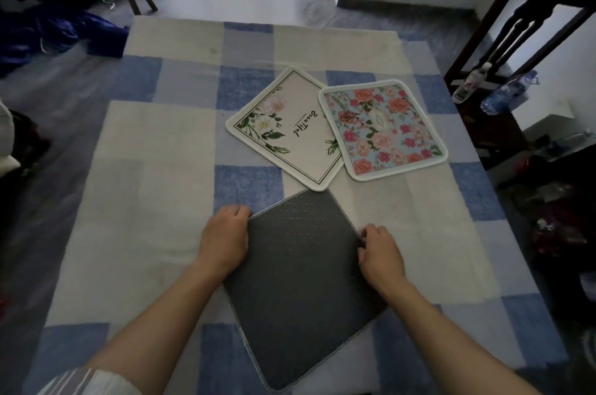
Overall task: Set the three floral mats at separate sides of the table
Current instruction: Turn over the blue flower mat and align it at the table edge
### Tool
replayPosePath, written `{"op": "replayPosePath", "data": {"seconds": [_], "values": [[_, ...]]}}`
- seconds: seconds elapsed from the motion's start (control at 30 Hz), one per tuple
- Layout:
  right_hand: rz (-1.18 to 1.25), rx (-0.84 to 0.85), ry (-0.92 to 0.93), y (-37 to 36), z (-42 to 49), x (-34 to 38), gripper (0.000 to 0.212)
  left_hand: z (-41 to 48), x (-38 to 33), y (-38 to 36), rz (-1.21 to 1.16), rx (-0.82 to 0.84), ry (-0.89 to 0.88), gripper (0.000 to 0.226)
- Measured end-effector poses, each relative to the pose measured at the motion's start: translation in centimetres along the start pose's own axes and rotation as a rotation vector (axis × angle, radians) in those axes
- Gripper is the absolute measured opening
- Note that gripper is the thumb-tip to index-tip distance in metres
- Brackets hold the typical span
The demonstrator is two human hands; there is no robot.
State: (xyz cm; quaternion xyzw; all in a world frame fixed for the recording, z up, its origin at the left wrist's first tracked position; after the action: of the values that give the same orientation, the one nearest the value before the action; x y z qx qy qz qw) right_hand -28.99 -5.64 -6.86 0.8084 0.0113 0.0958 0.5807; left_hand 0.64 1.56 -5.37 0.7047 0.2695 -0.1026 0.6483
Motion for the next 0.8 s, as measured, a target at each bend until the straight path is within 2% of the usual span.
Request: {"op": "replayPosePath", "data": {"seconds": [0.23,0.47,0.63,0.8], "values": [[0.039,-0.057,0.419,1.0,2.4,8.9,0.038,-2.8,2.9,0.5,0.109,0.017,0.177,0.032],[-0.213,0.014,0.677,-0.3,5.1,14.0,0.057,-3.4,3.5,0.2,0.092,0.005,0.256,0.031],[-0.267,0.002,0.764,-0.2,6.4,14.6,0.046,-2.6,3.6,0.5,0.067,-0.009,0.284,0.026],[-0.226,-0.003,0.785,0.8,7.4,15.0,0.022,-2.7,2.6,1.1,0.032,-0.068,0.252,0.017]]}}
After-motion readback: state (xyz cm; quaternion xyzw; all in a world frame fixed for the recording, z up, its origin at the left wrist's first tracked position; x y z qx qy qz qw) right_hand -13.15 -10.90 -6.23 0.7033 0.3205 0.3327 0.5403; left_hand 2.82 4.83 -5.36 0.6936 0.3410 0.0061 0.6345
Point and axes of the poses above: each hand's wrist, its own z-axis towards the middle knuckle, its own y-axis out of the back of the hand, x = y × z, the point moved 6 cm from there along z, towards the middle knuckle, and after that the axes turned 8 degrees about -z, right-handed, at the moved point
